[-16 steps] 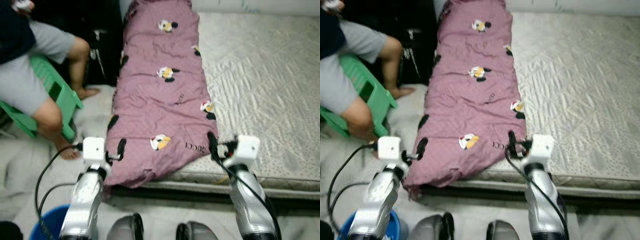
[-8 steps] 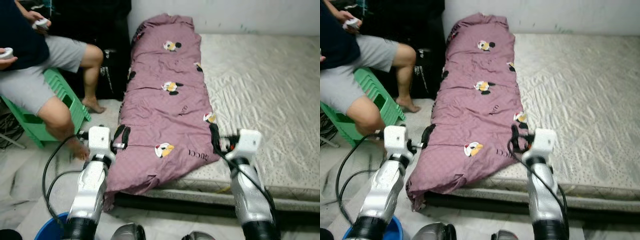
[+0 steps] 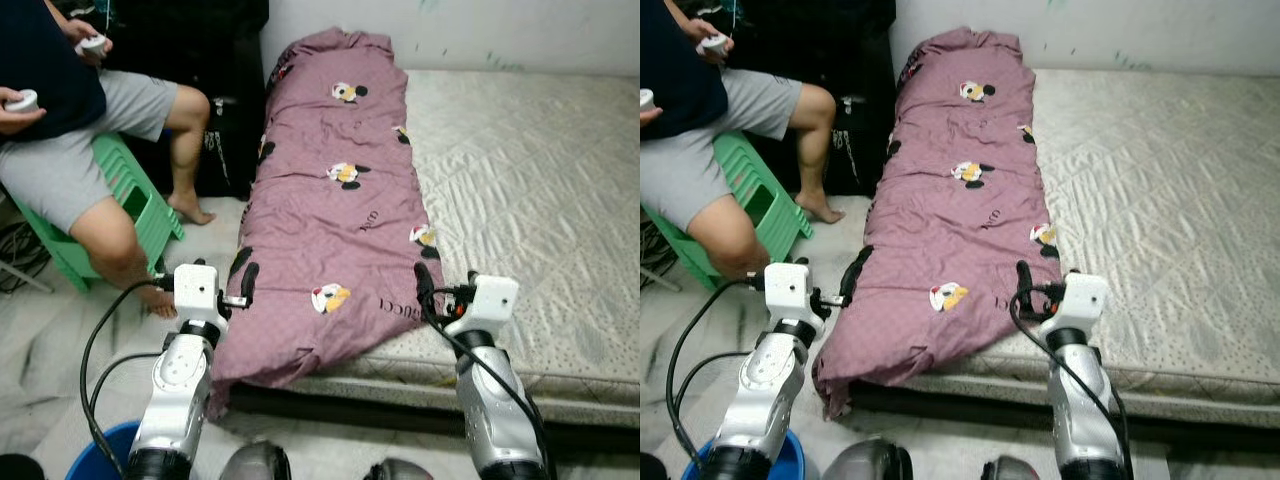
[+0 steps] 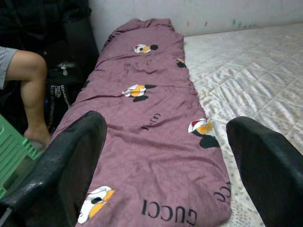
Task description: Clean up the room
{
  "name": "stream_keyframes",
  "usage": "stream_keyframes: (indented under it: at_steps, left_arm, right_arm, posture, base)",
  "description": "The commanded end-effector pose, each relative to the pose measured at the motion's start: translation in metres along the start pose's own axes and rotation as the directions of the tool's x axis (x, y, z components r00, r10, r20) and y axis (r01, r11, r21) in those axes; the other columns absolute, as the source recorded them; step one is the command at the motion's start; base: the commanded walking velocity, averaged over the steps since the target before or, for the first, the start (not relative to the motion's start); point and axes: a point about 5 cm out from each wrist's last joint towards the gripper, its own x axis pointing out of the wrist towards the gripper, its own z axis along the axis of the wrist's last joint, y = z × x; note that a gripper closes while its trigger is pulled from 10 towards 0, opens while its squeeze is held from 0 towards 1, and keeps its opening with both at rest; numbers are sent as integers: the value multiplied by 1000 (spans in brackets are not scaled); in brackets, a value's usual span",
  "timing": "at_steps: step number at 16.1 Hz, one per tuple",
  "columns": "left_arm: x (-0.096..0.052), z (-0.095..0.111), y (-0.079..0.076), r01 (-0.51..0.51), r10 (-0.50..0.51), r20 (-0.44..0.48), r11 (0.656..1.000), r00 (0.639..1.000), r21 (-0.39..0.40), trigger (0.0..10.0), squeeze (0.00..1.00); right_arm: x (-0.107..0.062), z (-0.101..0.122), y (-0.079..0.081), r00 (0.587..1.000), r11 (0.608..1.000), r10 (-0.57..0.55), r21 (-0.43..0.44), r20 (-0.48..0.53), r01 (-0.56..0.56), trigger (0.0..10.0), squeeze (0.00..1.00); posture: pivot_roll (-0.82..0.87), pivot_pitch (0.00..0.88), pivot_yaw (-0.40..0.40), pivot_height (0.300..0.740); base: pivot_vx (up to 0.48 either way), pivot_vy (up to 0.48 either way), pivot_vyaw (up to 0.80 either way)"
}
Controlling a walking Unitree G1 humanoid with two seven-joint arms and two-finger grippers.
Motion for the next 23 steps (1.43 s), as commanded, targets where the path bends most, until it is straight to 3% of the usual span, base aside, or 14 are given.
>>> stream_keyframes:
  at_steps: [1, 4, 13, 15, 23]
  left_arm:
    - [-3, -2, 1, 2, -2, -9, 1000, 1000, 2, 10000, 0]
    - [-6, -1, 0, -3, 3, -3, 1000, 1000, 11, 10000, 0]
    - [-16, 4, 3, -27, 27, 7, 999, 1000, 24, 10000, 0]
    - [-23, 5, 4, -13, 13, 8, 1000, 1000, 16, 10000, 0]
    - [-25, 4, 3, -3, 3, -11, 1000, 1000, 12, 10000, 0]
  right_arm:
    - [-2, 1, 0, 1000, 1000, 1, 5, 2, -1, 10000, 0]
    - [-4, 1, -3, 1000, 1000, -3, -6, -10, 3, 10000, 0]
    - [-5, 3, -5, 999, 1000, 18, -22, -32, -19, 10000, 0]
    - [-11, 2, -6, 999, 999, 30, -35, -46, -31, 10000, 0]
    - [-9, 3, -3, 997, 998, 51, -40, -53, -54, 10000, 0]
  posture:
    - [-55, 26, 45, 662]
    - [-54, 45, 40, 629]
    - [-42, 111, 15, 629]
    - [-40, 158, 7, 629]
    - [-34, 153, 9, 629]
  base:
    - [0, 0, 0]
    - [0, 0, 0]
    - [0, 0, 0]
    - [293, 0, 0]
    - [382, 0, 0]
